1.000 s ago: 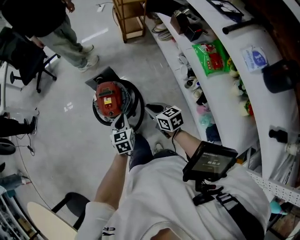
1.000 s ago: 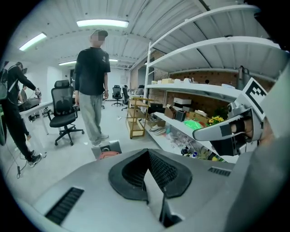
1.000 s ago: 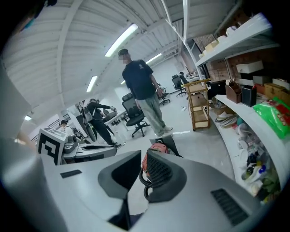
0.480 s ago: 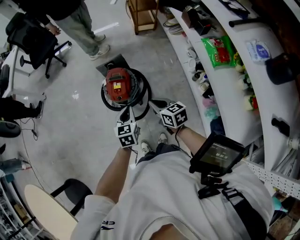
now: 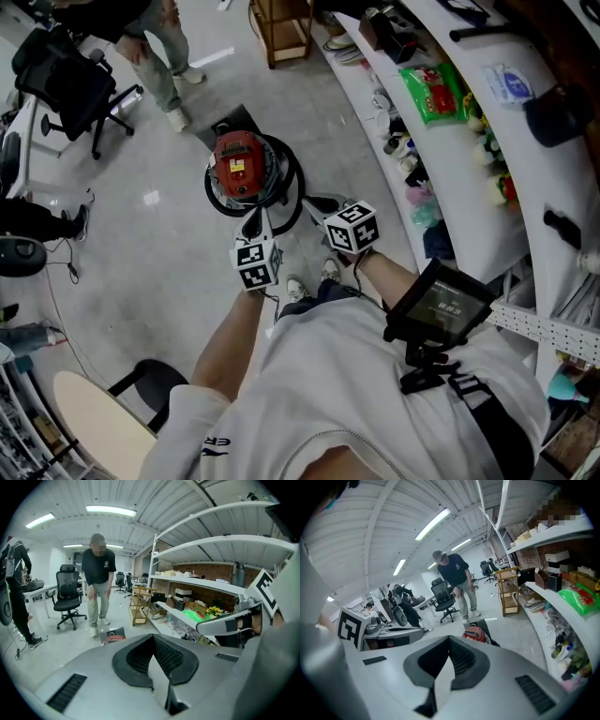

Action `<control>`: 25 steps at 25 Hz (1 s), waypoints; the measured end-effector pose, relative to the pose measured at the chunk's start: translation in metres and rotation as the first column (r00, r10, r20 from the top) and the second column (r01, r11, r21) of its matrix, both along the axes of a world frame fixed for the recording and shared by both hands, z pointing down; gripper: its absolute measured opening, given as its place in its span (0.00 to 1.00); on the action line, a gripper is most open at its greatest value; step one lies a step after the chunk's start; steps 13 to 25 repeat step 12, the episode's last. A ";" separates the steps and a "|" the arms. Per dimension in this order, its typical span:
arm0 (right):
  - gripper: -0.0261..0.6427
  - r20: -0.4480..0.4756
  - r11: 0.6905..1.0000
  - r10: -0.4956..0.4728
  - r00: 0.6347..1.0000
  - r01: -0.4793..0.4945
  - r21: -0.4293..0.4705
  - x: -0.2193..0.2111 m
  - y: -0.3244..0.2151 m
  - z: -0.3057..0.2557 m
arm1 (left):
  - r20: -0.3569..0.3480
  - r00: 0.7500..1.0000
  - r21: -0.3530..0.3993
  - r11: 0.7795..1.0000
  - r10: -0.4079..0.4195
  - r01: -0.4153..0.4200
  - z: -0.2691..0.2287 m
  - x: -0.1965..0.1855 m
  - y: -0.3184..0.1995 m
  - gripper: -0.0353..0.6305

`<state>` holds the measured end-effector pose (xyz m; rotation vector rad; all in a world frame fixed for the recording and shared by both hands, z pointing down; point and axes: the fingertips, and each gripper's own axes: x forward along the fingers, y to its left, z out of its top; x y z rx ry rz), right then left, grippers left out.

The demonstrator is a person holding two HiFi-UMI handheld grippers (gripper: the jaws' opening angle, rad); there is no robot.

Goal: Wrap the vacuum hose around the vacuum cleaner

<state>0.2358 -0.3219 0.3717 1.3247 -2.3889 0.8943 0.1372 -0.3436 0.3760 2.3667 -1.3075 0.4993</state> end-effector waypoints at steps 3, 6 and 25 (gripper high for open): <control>0.04 -0.004 1.000 0.017 1.000 -0.017 0.009 0.002 0.002 -0.003 | -0.007 1.000 0.007 1.000 0.008 -0.008 -0.003 0.001 0.001 0.06; 0.04 -0.008 0.999 0.032 0.999 -0.032 0.014 0.004 0.001 -0.008 | -0.013 1.000 0.013 1.000 0.022 -0.021 -0.008 0.003 -0.001 0.06; 0.04 -0.005 0.999 0.049 0.999 -0.049 0.012 0.005 0.011 -0.012 | -0.015 0.999 0.011 0.999 0.042 -0.041 -0.012 0.008 0.006 0.06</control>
